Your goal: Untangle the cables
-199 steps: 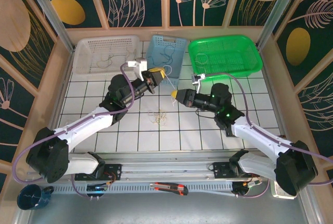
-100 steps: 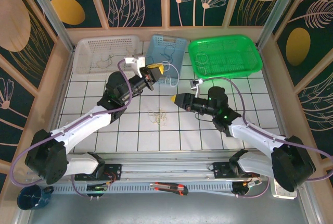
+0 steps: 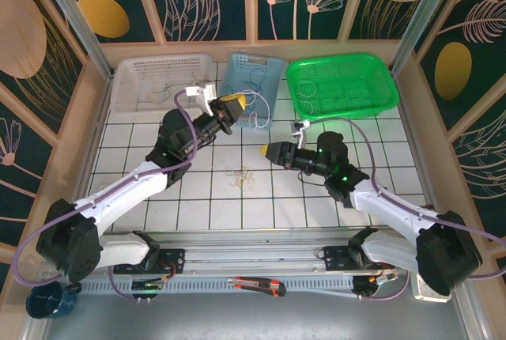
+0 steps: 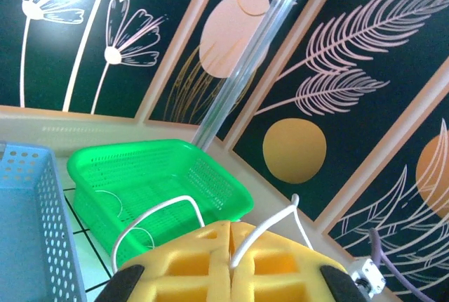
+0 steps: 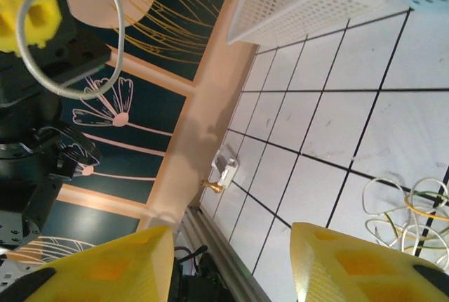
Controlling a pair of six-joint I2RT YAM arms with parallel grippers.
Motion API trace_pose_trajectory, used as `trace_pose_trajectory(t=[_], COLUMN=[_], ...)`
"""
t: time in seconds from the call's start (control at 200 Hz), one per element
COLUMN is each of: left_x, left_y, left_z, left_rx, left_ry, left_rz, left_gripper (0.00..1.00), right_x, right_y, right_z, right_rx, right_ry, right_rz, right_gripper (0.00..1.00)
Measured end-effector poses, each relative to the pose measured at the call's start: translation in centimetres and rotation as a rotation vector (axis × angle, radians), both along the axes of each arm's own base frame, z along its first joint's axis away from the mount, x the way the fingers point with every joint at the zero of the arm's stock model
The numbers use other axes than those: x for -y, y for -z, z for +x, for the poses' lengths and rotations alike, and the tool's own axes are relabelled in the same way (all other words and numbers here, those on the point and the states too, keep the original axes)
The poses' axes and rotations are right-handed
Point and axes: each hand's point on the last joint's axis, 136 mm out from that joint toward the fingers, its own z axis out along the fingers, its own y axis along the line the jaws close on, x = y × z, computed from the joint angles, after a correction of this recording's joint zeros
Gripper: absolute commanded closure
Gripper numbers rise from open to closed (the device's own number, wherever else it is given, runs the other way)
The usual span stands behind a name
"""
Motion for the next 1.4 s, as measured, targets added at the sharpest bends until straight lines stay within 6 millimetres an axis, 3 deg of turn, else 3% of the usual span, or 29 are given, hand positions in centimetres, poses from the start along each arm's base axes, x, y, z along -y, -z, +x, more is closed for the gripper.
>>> trace_pose_trajectory(t=[0.225,0.34,0.856,1.101,1.301,1.401], left_x=[-0.7,-0.9,-1.1,-1.1,-1.1,-1.1], left_y=[0.0,0.1,-0.5,-0.5,-0.7,-0.7], left_z=[0.6,0.8,1.0,1.0,1.0,1.0], left_rx=[-0.070,-0.096,-0.117,-0.117,-0.117,-0.118], left_ry=[-0.045,-0.055,-0.067,-0.067,-0.066,-0.065], left_rz=[-0.061,-0.086,-0.124,-0.124,-0.129,-0.131], left_gripper=[1.00,1.00,1.00,1.00,1.00,1.00], right_x=[-0.6,-1.2,-2.7,-4.0,-4.8,-5.1], right_y=[-4.1,-5.2,-5.3,-6.8,-7.6,-7.5], right_z=[-0.5,-0.7,0.8,1.2,2.3,2.8], right_rx=[0.175,0.248,0.390,0.446,0.465,0.467], right_ry=[0.015,0.035,0.150,0.161,0.184,0.190], right_rz=[0.015,0.003,-0.045,-0.019,-0.012,-0.020], right_gripper=[0.41,0.38,0.37,0.37,0.41,0.48])
